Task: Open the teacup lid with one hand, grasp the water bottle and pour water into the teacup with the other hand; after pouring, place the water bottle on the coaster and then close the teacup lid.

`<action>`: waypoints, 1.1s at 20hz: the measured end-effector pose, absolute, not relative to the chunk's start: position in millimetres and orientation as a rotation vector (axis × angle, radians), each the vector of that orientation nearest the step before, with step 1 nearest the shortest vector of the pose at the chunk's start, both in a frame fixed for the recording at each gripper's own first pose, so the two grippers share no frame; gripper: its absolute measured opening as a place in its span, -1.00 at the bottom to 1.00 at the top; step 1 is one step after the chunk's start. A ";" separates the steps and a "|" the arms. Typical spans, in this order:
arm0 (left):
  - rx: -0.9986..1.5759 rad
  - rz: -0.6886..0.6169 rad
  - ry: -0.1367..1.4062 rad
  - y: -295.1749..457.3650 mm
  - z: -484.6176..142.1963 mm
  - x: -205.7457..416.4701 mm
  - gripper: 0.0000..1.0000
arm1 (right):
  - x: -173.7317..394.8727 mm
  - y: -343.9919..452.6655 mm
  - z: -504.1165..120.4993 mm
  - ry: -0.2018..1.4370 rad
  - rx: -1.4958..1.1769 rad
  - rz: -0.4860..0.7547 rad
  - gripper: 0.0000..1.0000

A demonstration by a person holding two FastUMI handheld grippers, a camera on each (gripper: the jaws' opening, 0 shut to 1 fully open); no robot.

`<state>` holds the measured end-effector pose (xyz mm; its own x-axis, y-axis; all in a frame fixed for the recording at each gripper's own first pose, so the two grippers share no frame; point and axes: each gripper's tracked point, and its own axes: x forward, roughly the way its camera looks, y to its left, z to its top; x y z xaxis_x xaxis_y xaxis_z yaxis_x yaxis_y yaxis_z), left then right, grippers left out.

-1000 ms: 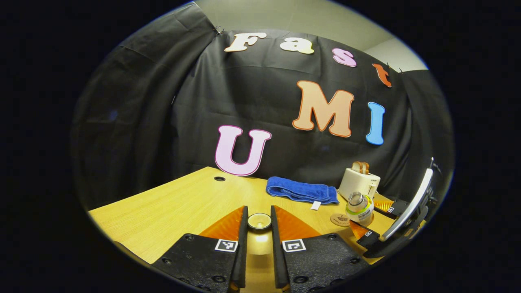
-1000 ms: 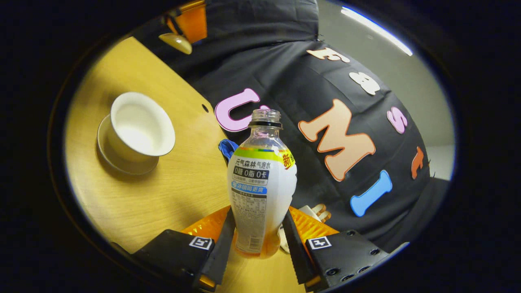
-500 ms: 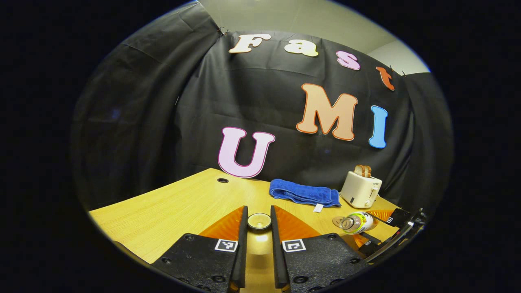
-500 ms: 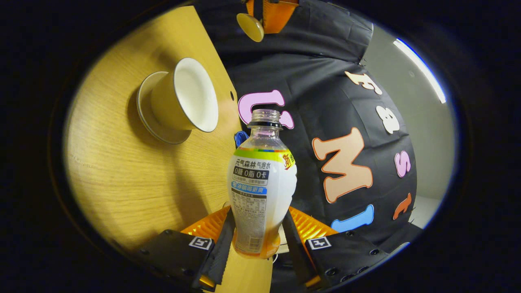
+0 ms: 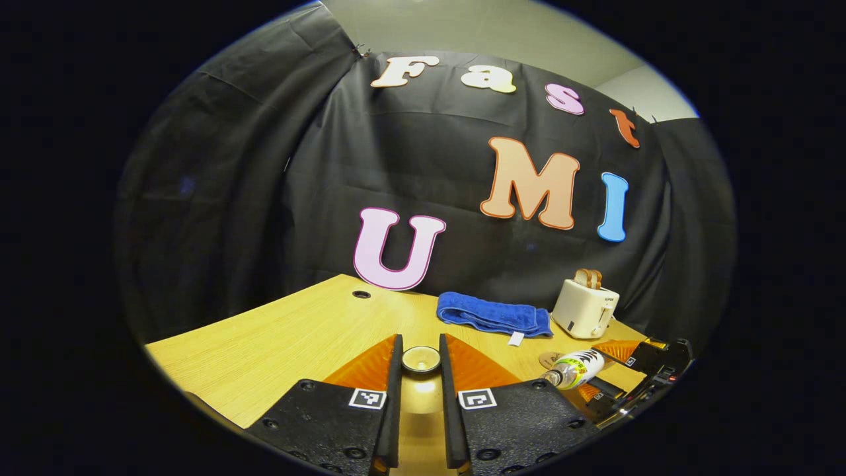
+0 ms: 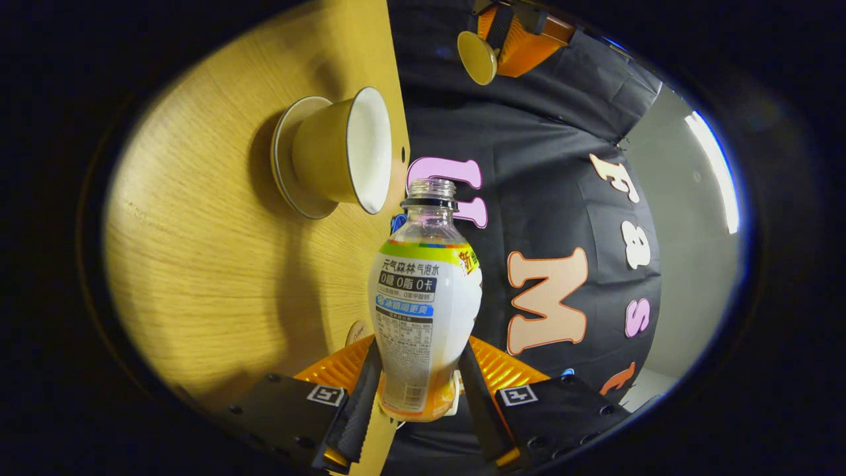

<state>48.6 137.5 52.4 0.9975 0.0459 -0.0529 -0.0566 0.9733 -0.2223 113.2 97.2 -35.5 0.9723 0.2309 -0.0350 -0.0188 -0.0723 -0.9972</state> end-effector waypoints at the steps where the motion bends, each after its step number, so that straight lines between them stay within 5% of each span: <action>1: -0.226 0.051 0.047 138.4 53.7 48.6 -0.50 | 112.4 98.5 -34.1 -0.173 -1.655 0.208 0.41; 22: -0.251 0.030 0.014 137.0 69.7 39.8 -0.50 | 104.6 120.1 -17.9 -0.241 -1.990 0.251 0.38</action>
<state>39.8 137.0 69.7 0.9995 0.0280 -0.0174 -0.0314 0.9683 -0.2480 104.6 120.1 -17.9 0.9574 0.2806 -0.0680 0.0568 -0.4139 -0.9086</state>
